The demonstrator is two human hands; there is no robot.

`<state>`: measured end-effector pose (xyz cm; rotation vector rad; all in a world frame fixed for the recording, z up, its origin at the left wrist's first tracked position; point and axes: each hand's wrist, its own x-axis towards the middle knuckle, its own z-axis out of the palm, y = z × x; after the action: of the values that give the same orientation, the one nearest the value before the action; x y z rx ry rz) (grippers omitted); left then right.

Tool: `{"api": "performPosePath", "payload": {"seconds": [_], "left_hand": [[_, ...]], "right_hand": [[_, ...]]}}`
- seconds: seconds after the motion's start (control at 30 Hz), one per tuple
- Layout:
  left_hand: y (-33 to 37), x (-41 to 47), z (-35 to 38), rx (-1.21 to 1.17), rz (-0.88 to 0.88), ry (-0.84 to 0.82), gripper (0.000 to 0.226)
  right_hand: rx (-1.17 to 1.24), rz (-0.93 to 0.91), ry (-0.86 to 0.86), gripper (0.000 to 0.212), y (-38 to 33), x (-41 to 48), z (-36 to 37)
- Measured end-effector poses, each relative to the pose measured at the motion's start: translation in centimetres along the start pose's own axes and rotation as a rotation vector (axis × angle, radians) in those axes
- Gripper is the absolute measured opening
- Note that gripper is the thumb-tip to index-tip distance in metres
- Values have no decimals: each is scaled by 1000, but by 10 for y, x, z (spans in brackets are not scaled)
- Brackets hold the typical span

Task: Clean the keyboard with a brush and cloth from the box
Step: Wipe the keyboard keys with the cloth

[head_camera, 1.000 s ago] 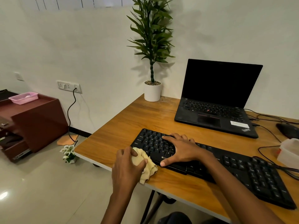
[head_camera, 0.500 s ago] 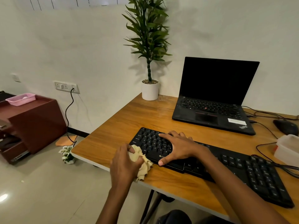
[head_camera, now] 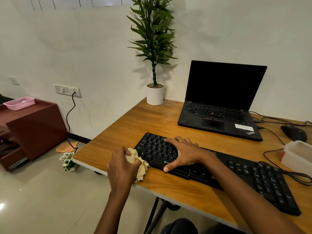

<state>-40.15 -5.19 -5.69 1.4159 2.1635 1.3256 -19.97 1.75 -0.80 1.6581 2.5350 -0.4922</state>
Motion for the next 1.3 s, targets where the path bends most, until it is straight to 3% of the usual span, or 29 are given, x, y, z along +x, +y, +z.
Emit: {"api": "performPosePath", "payload": {"seconds": [0.13,0.3,0.47,0.63,0.8,0.9,1.0,1.1,1.2,1.3], "left_hand": [[8,-16,9,-19,123,-117,34],[0,1,-1,-7,45,55,32],[9,-16,8,-24,134,-96,33],[0,0,2,-51,29,24,31],[10,-17,9,-37,143,-55,31],[0,2,-2,-60,52,19,29],[-5,26,-27,-252,-123,50,22],[-2,43,-44,-397,-54,-29,14],[-1,60,-43,-306,91,-151,14],[-4,72,-30,-208,126,-403,24]], "right_hand": [[-4,4,-6,110,-2,1,-2],[-2,3,-2,111,-1,-1,-1],[-3,3,-8,110,-2,0,-3],[7,-2,-9,110,-2,-1,-2],[-4,-3,-7,111,-1,0,-1],[2,-4,-4,110,-1,0,-1],[8,-10,-8,110,-1,-2,-1],[4,-21,-17,109,-2,-4,1],[3,-26,-14,109,-2,-4,0],[1,-28,-14,109,-2,-4,1]]}}
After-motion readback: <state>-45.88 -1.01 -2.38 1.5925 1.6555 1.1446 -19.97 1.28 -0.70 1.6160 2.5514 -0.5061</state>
